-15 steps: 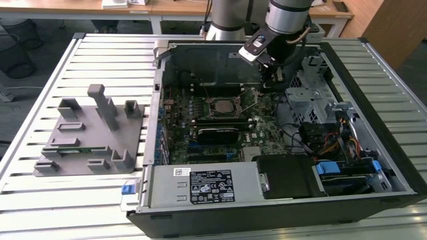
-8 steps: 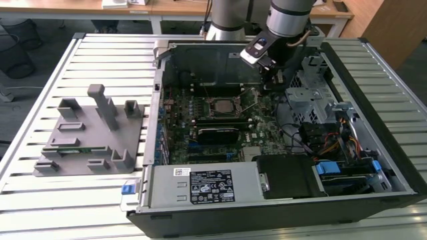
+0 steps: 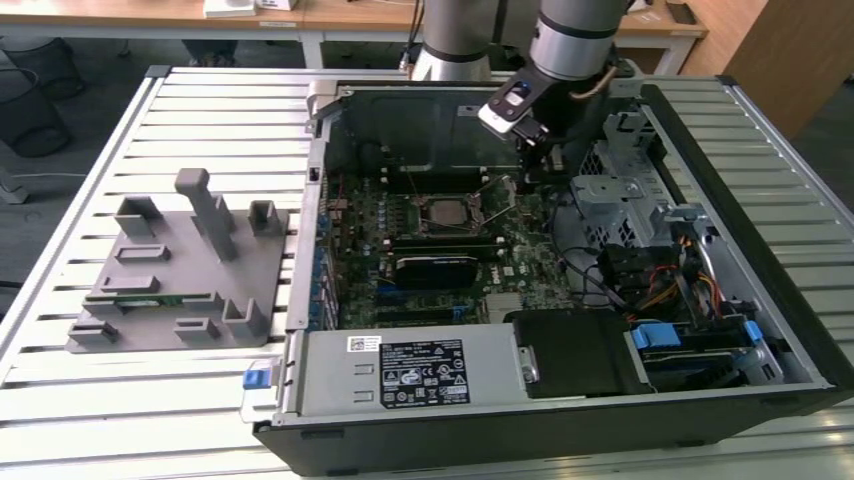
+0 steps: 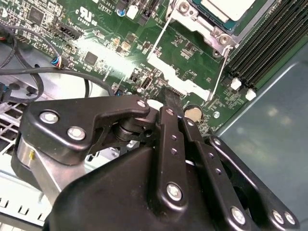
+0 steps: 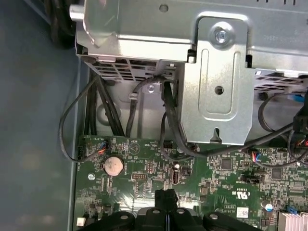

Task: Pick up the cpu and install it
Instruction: 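Close the cpu cover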

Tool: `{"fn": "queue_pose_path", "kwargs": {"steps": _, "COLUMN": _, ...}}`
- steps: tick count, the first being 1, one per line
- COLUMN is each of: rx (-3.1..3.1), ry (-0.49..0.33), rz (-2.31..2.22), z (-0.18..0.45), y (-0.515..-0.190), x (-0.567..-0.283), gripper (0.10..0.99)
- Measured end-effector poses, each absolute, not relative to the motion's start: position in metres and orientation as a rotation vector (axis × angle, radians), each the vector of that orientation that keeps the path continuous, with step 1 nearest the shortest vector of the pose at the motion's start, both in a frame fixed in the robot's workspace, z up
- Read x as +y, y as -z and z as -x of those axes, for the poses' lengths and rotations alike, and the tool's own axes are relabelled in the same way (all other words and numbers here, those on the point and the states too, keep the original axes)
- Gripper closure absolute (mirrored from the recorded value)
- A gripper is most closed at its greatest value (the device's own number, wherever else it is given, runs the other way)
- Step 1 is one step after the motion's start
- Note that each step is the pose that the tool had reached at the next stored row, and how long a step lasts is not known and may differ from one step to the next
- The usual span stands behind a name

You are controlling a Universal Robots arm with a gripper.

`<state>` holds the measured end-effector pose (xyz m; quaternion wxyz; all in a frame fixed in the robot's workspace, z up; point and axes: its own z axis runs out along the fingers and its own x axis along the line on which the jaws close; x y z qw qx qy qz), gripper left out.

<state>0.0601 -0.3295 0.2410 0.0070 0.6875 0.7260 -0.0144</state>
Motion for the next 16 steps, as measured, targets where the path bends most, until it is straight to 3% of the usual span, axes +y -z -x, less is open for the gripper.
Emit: {"fn": "queue_pose_path", "kwargs": {"steps": 16, "rx": 2.283, "ry": 0.017, "rz": -2.162, "z": -0.048, "y": -0.246, "x": -0.329, "gripper": 0.980}}
